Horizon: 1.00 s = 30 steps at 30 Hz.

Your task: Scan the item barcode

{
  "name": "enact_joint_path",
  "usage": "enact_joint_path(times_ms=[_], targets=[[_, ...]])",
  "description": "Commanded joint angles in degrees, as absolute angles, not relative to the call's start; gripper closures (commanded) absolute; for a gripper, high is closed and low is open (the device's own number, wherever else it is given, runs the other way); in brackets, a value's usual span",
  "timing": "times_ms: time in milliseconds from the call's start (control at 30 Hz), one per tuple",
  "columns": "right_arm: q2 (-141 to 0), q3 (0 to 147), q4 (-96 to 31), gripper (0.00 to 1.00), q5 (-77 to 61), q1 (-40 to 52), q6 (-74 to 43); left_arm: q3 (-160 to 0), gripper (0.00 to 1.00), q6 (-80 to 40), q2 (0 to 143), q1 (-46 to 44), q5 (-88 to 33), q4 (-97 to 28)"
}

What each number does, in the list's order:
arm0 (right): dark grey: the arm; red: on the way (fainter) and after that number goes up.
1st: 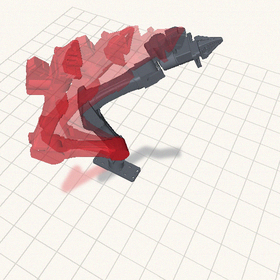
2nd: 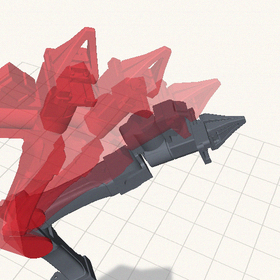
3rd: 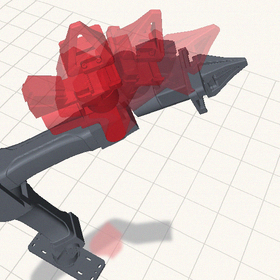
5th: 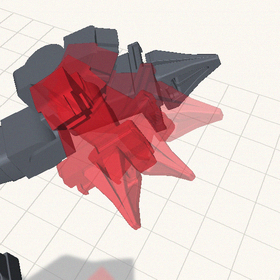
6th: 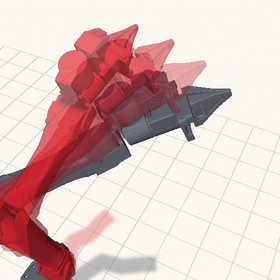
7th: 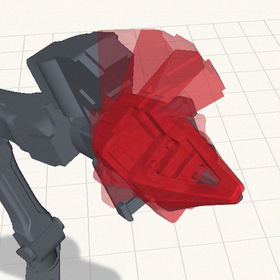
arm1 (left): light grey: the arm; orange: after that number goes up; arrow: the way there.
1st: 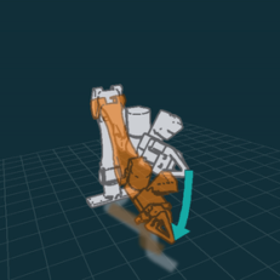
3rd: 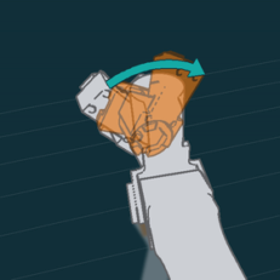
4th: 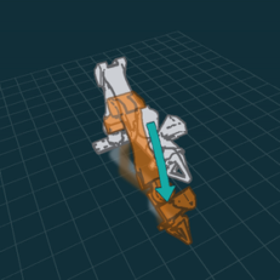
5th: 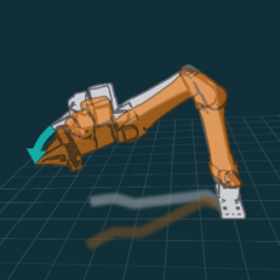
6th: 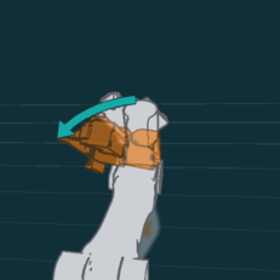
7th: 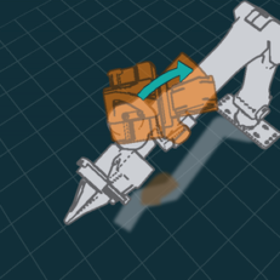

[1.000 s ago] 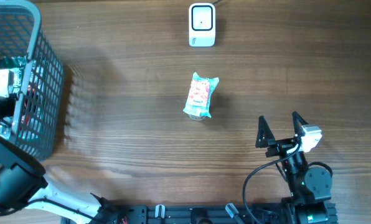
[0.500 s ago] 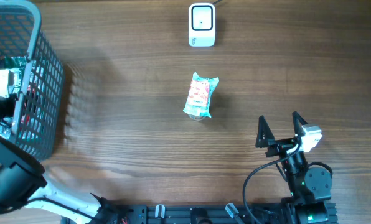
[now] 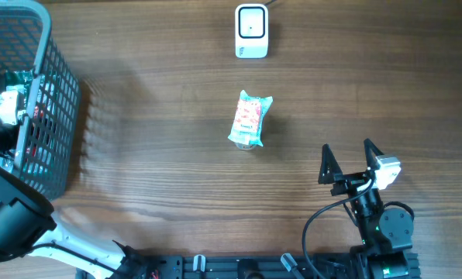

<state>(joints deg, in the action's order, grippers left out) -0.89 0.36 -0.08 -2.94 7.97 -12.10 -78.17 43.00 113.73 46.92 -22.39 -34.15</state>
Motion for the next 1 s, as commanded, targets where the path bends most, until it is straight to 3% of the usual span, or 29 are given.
enact_joint_path(times_ms=[0, 633, 967], targets=[[-0.5, 0.3, 0.1, 0.00, -3.0, 7.8, -12.0, -78.9, 0.00, 44.1, 114.4, 46.4, -21.5, -34.4], [-0.5, 0.3, 0.1, 0.00, -3.0, 7.8, -12.0, -76.8, 0.00, 44.1, 118.4, 46.3, -18.7, -32.4], [-0.5, 0.3, 0.1, 0.00, -3.0, 7.8, -12.0, -76.8, 0.22, 44.1, 118.9, 46.3, -16.0, -32.0]])
